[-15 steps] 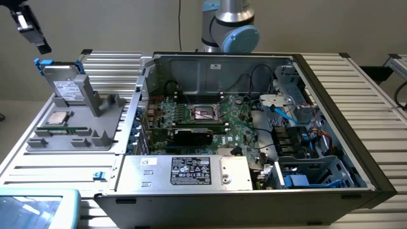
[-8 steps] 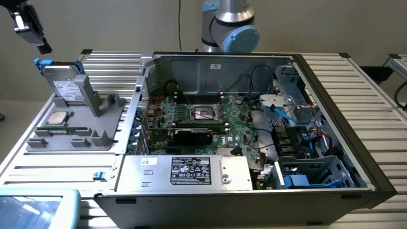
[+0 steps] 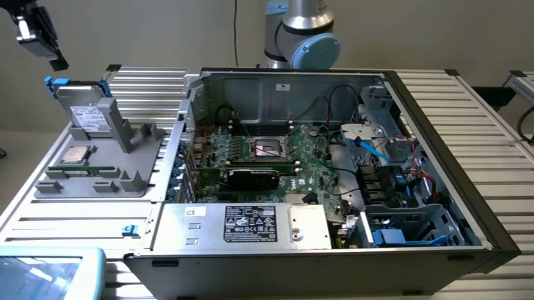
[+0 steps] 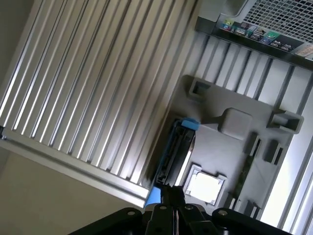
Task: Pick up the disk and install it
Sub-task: 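Pick up the disk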
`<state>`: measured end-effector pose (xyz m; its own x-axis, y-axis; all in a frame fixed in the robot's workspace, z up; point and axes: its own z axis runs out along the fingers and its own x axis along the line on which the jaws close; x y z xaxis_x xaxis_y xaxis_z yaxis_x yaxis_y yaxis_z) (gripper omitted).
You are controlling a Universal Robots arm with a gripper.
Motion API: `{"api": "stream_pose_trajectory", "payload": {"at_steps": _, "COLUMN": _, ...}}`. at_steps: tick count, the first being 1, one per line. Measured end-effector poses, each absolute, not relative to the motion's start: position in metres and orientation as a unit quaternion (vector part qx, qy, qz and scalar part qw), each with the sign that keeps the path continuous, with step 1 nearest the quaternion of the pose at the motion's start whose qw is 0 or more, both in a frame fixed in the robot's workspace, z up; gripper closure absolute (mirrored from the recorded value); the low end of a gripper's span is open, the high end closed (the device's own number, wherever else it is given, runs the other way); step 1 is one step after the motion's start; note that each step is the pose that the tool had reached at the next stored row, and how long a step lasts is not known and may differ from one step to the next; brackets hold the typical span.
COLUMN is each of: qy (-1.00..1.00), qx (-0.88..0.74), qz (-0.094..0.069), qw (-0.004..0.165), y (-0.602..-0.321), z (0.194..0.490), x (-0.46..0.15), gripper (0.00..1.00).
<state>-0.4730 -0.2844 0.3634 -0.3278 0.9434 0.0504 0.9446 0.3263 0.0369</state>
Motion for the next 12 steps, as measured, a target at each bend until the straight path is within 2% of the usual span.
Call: {"api": "stream_pose_trajectory", "payload": {"at_steps": 12, "qy": -0.76, "qx": -0.649, "qz": -0.03, "qw": 0.007, "y": -0.2844, "z": 0.3632, "x": -0.473, "gripper": 0.89}}
